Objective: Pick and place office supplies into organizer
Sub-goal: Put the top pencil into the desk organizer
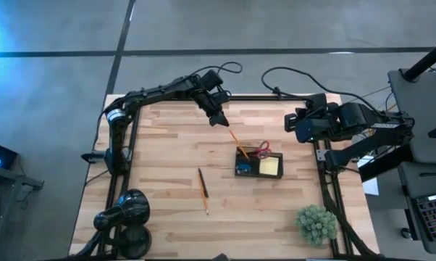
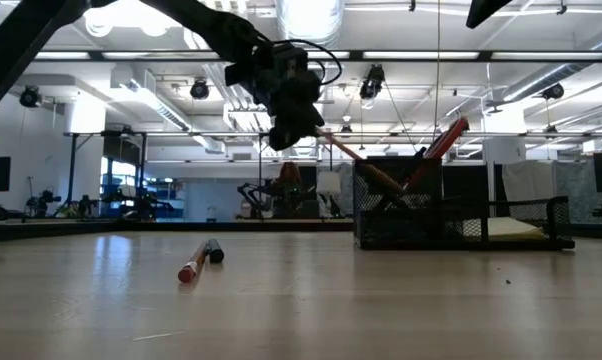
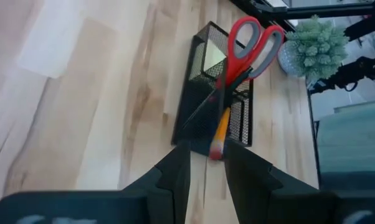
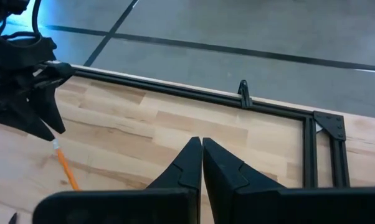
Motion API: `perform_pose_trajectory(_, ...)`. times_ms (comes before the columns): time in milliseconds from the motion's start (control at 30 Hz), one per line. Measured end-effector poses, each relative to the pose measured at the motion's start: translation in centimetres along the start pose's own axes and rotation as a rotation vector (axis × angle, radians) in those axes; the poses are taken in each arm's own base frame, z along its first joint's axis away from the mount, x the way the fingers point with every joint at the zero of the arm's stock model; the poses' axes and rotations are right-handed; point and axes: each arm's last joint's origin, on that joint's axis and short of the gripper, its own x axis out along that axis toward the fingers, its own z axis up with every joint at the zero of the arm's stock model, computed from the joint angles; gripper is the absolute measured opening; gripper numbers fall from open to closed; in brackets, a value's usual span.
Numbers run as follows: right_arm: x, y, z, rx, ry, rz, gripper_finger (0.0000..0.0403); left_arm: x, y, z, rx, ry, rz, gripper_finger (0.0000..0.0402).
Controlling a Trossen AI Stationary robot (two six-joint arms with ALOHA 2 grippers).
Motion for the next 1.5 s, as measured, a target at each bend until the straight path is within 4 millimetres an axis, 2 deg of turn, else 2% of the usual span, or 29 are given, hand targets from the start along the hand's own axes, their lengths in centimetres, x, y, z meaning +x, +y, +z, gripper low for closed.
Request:
perform_pose_trajectory(300,0.0,0.0,0.0,-0.001,0.0,-0.001,0.0009,1.3,-1.5,-0.2,0.023,0.027,-0.028,0.0082)
perform_pose_trajectory(533,0.0,0.0,0.0,-0.002,0.007,0.001,0.0009,1.6,-1.3,-1.4,0.01,0.106,0.014,0.0082)
perform_pose_trajectory(633,0.0,0.0,0.0,-0.005,0.007,0.001,0.0009,1.4,-1.0,-2.2,0.087,0.198,0.12,0.0082)
perform_pose_trajectory(733,0.0,0.0,0.0,-0.018,0.007,0.001,0.0009,1.4,-1.0,-3.0,0.282,0.301,0.173,0.0082)
perform_pose_trajectory(967,0.0,0.0,0.0,-0.03,0.007,0.002,0.0009,2.5,-1.9,-3.4,0.557,0.3,0.151,0.0082)
perform_pose_trajectory(1133,0.0,0.0,0.0,-0.038,0.007,0.002,0.0009,3.8,-3.2,-3.6,0.771,0.386,0.271,0.0082)
perform_pose_trajectory(1500,0.0,0.0,0.0,-0.053,0.007,0.002,0.0009,4.4,-4.0,-3.4,0.785,0.371,0.312,0.0082)
